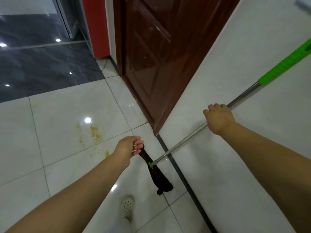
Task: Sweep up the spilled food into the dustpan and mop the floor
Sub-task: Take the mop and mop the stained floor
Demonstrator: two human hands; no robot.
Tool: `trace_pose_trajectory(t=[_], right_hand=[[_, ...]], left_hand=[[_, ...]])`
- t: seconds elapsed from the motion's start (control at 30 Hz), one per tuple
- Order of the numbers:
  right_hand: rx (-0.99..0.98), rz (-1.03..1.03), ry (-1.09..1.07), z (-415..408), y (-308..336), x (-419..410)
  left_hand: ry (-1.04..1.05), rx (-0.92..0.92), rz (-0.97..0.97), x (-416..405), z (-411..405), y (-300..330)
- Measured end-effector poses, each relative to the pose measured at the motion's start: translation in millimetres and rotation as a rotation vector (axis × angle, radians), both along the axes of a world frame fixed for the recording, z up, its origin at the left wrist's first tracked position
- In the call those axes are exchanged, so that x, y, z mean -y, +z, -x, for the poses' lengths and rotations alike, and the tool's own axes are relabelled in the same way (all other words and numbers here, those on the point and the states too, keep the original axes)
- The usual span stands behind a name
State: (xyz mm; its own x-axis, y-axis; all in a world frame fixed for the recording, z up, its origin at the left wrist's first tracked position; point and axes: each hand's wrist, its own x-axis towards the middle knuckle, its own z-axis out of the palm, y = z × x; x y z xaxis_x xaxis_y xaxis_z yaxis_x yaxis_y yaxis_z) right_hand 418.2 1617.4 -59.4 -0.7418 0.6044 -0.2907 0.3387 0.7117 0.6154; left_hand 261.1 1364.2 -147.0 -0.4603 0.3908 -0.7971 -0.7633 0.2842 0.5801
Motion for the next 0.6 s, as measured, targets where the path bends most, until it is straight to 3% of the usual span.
trace_pose_trajectory(t=[0.3,0.43,0.6], right_hand=[[0.321,-0.107,-0.096,23.6,-10.8,-21.4],[0.349,-0.094,-0.123,19.5,-13.1,-21.3],[0.343,-0.082,-0.007,-2.3,-9.5,-11.1]], left_hand=[[-0.039,0.067,0.072,-7.8,18.0,-33.4],[-0.069,0.069,0.081,-12.0,10.3,-31.8],[-0.103,0.085,0.105,-21.0,-12.4,-18.6]])
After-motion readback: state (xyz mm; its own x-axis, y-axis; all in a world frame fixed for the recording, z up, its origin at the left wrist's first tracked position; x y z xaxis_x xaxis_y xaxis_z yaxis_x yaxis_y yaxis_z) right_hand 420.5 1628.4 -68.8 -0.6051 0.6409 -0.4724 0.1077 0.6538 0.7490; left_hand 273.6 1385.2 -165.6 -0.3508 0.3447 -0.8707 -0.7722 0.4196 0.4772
